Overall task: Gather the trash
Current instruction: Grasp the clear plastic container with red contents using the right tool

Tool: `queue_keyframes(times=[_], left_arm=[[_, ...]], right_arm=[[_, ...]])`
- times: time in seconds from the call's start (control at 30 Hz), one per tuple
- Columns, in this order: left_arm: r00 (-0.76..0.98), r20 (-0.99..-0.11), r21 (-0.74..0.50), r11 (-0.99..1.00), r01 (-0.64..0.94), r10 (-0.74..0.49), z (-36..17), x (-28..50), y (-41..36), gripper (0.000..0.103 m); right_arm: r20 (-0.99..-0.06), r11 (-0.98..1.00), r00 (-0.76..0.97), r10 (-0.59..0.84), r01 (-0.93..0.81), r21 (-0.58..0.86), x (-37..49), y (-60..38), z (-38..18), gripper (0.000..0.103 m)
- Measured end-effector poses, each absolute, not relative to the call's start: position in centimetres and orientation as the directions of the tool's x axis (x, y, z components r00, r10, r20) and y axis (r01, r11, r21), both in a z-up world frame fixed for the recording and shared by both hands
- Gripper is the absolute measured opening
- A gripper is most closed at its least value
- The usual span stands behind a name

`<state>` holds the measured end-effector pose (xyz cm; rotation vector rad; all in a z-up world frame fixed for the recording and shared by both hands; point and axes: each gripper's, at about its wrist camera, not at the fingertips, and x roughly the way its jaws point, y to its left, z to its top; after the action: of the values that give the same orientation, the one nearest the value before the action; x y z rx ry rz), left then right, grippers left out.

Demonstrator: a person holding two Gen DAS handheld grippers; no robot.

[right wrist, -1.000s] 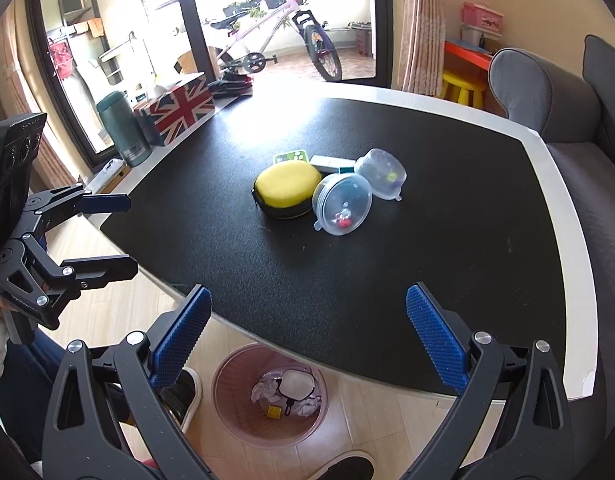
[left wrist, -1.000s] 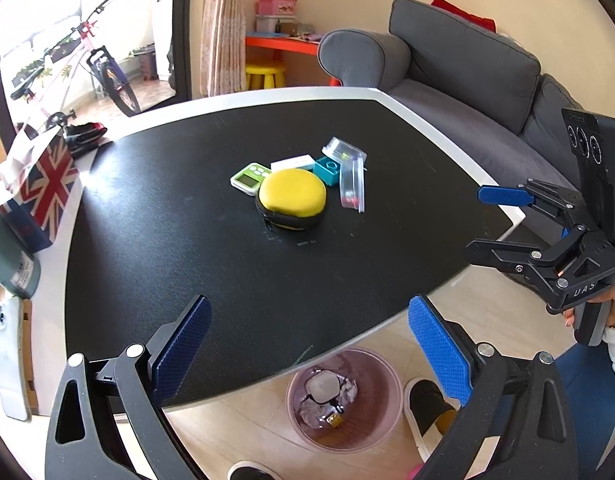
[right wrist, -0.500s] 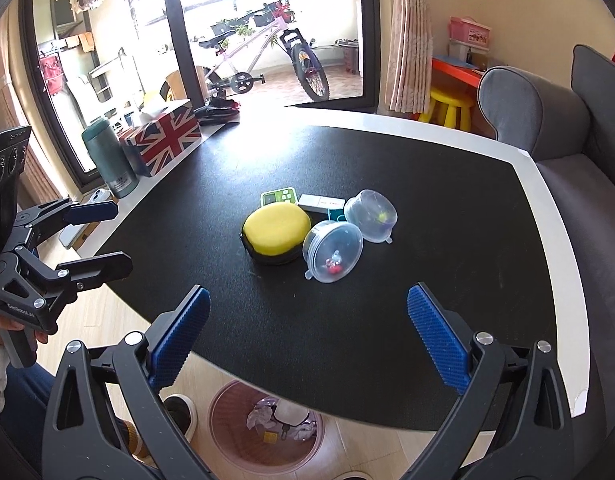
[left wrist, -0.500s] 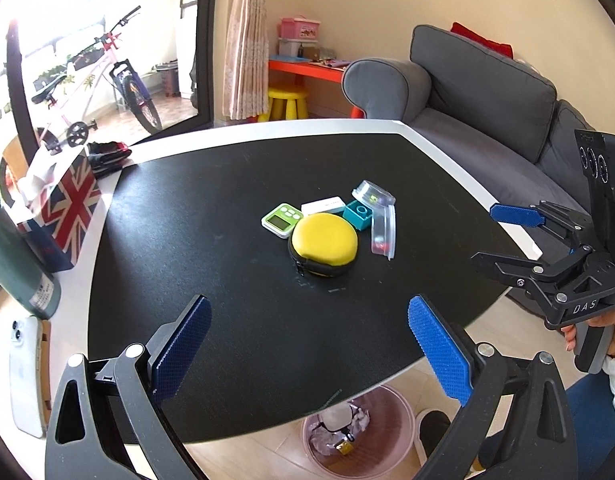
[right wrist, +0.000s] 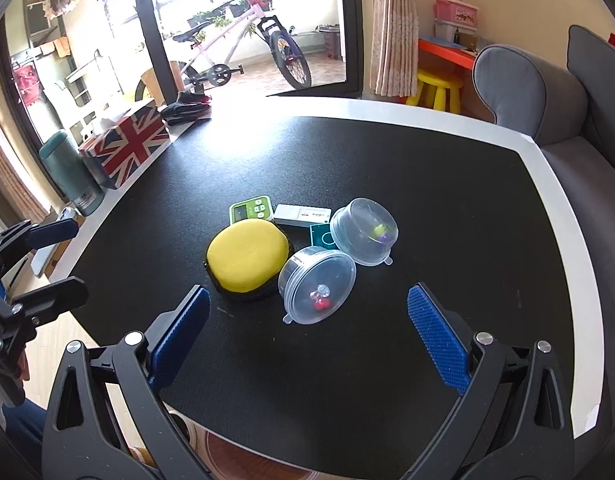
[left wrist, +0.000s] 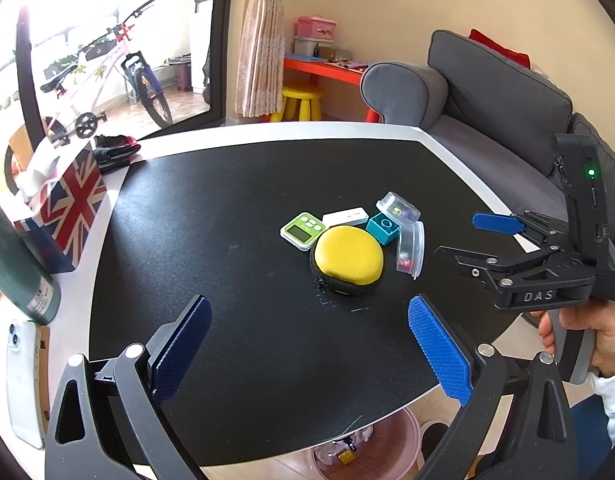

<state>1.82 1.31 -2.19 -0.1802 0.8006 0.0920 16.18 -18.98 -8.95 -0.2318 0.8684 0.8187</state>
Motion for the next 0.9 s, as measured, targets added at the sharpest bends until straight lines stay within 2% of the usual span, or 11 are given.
queue_keyframes(times=[0.33, 0.4, 0.57, 0.63, 0.73, 0.9], left_arm=[[0.688, -0.725, -0.163, 0.971, -0.177, 0.003, -2.8, 2.9, 2.4, 0.095], [0.689, -0.725, -0.172, 0.970, -0.174, -0.004, -2.8, 3.1, 2.4, 0.095], [0.689, -0.724, -0.185, 0.968, -0.171, -0.017, -2.9, 3.5, 2.3, 0.095], [0.688, -0.726, -0.187, 0.967, -0.171, -0.019, -2.9, 3.6, 2.2, 0.095], [0.686, -0.727, -0.191, 0.967, -0.170, -0.024, -3.0, 3.7, 2.2, 0.095], [0.683, -0.730, -0.191, 0.968, -0.165, -0.027, -3.2, 3.9, 1.9, 0.095]], right_arm=[[-0.799, 0.699, 0.331, 0.502, -0.699, 0.150, 18.1, -16.7, -12.0, 0.096], [-0.810, 0.702, 0.320, 0.492, -0.696, 0.152, 18.3, -16.4, -12.5, 0.084], [-0.824, 0.700, 0.300, 0.480, -0.698, 0.154, 18.6, -15.8, -13.3, 0.069], [-0.824, 0.698, 0.297, 0.484, -0.698, 0.158, 18.6, -15.8, -13.4, 0.067], [-0.828, 0.699, 0.295, 0.476, -0.699, 0.153, 18.7, -15.9, -13.5, 0.052], [-0.825, 0.696, 0.306, 0.475, -0.705, 0.138, 18.5, -16.3, -13.2, 0.038]])
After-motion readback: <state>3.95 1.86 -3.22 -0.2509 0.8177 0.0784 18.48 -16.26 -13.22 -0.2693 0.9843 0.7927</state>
